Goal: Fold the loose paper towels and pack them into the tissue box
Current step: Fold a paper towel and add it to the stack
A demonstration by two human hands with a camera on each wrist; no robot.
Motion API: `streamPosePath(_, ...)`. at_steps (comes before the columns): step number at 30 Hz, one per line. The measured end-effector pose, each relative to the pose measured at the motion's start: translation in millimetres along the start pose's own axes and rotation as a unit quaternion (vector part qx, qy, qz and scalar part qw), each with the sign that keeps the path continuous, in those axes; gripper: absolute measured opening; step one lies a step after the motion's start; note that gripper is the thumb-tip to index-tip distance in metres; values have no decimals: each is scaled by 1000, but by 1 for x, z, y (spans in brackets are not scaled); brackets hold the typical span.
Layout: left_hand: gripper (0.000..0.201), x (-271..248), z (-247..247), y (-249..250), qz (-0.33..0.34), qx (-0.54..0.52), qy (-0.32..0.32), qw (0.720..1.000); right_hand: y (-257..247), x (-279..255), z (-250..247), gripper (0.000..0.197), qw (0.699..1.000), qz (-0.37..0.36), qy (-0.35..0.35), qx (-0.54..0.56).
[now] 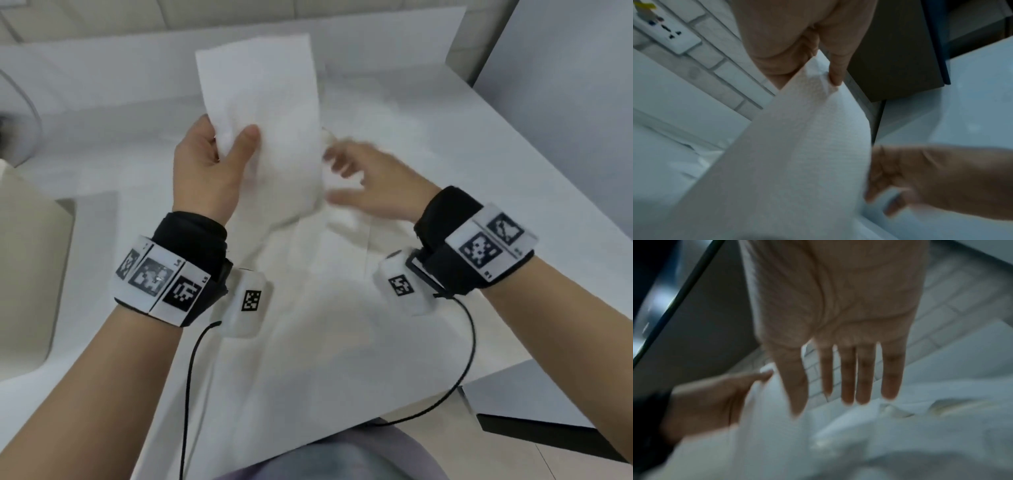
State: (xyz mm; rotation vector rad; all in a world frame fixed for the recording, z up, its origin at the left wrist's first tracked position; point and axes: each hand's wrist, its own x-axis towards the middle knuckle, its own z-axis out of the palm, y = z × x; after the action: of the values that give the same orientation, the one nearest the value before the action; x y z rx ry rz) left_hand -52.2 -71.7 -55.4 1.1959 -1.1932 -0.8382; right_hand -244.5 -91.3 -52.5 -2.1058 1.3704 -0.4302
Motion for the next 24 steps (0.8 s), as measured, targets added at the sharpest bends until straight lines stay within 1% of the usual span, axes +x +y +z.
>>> streamPosePath(1, 16, 2, -4, -2, 3, 10, 8, 1000, 10, 0, 4, 57, 989, -5, -86, -116)
streamPosePath(2, 14, 3, -7, -4, 0, 20, 16, 1000, 18, 0, 10, 66, 965, -15, -159, -210)
streamPosePath(3, 11, 5, -9, -7, -6, 30, 23, 999, 25, 0, 14, 72, 940, -27, -211, -267)
streamPosePath(4, 9, 6, -12, -11, -14, 38, 30, 999, 30, -1, 18, 76, 924, -37, -243, -294)
streamPosePath(5, 10, 7, -14, -14, -21, 46, 37, 998, 32, -1, 19, 79, 915, -42, -261, -304)
streamPosePath(8, 19, 9, -20, -21, -47, 62, 56, 995, 30, 3, 17, 76, 903, -68, -261, -333)
streamPosePath(11, 29, 9, -25, -23, -64, 70, 59, 994, 25, 7, 20, 64, 892, -114, -219, -379)
streamPosePath(13, 36, 9, -30, -25, -62, 70, 64, 994, 26, 7, 24, 58, 887, -136, -193, -397)
streamPosePath(15, 44, 9, -34, -26, -60, 74, 75, 993, 29, 7, 29, 56, 880, -156, -179, -412)
streamPosePath(18, 64, 7, -38, -26, -54, 66, 82, 993, 29, 11, 29, 49, 871, -172, -169, -428)
streamPosePath(19, 68, 6, -40, -25, -56, 63, 83, 993, 28, 13, 27, 45, 878, -174, -156, -417)
streamPosePath(20, 69, 7, -41, -26, -54, 61, 83, 993, 27, 14, 23, 39, 899, -172, -135, -380)
streamPosePath(21, 68, 7, -42, -24, -55, 61, 86, 993, 25, 15, 18, 34, 934, -159, -102, -303)
streamPosePath(22, 65, 7, -43, -24, -53, 64, 92, 992, 23, 15, 11, 29, 969, -136, -63, -199)
streamPosePath(23, 60, 8, -44, -23, -55, 70, 98, 991, 20, 15, 4, 25, 989, -115, -26, -86)
streamPosePath(24, 54, 10, -46, -23, -59, 78, 104, 990, 17, 15, -4, 20, 995, -99, -1, 13)
